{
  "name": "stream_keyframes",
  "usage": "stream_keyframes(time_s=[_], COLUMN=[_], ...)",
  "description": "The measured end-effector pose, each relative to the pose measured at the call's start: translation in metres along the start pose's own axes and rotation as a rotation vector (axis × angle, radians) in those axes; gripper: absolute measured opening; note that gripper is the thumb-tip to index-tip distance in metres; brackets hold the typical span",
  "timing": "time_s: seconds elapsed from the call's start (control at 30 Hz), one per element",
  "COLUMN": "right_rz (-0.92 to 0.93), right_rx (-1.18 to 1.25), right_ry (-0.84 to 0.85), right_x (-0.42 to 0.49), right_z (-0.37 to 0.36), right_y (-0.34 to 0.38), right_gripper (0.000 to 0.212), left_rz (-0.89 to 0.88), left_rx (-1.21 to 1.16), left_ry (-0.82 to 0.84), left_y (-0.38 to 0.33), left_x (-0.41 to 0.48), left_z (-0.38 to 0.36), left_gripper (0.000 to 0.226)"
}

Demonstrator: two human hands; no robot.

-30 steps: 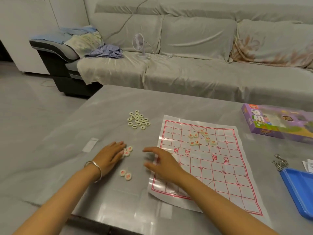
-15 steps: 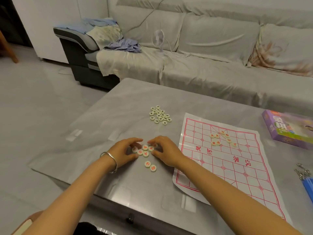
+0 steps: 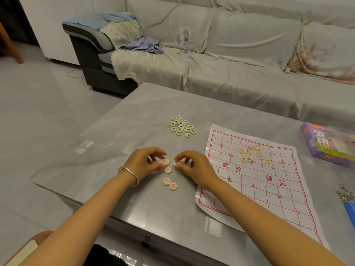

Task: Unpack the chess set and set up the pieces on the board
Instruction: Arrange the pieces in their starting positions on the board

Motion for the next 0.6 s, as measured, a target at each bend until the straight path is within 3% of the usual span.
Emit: stream_keyframes(time_s=[0.13,0.37,0.47,0.6], right_rz=[-0.120,-0.418,-0.479,-0.487], right_rx=[0.112,0.045,0.005,-0.039], right_ry=[-0.175,-0.432,-0.447,-0.330], right_x=[-0.018,-0.077,-0.092,-0.094], right_z=[0.046,0.144,0.162,0.153], right_y=[-0.041,-0.160,-0.186,-0.209], right_gripper=[0.015,0.012,0.011,0.013], left_rz=[-0.058,-0.090,-0.053,-0.051], left_rx=[-0.129,-0.118,-0.054,0.097], left_ry=[-0.072,0.129,0.216,0.317], left_y=[-0.039,-0.092,-0.097,-0.093], left_x=[0.014,0.075,0.093,0.101], left_z=[-0.024,-0.152,-0.203,-0.244], left_gripper=[0.029,0.031,0.032,0.027])
Point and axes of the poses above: each hand's wrist, its own x-axis towards the middle knuckle, its own z-axis out of the back of the hand, y = z × x, the point moved 8 cm from there along x, towards the middle knuckle, and after that the axes turned 11 degrees about -x, right-handed, at the moved point
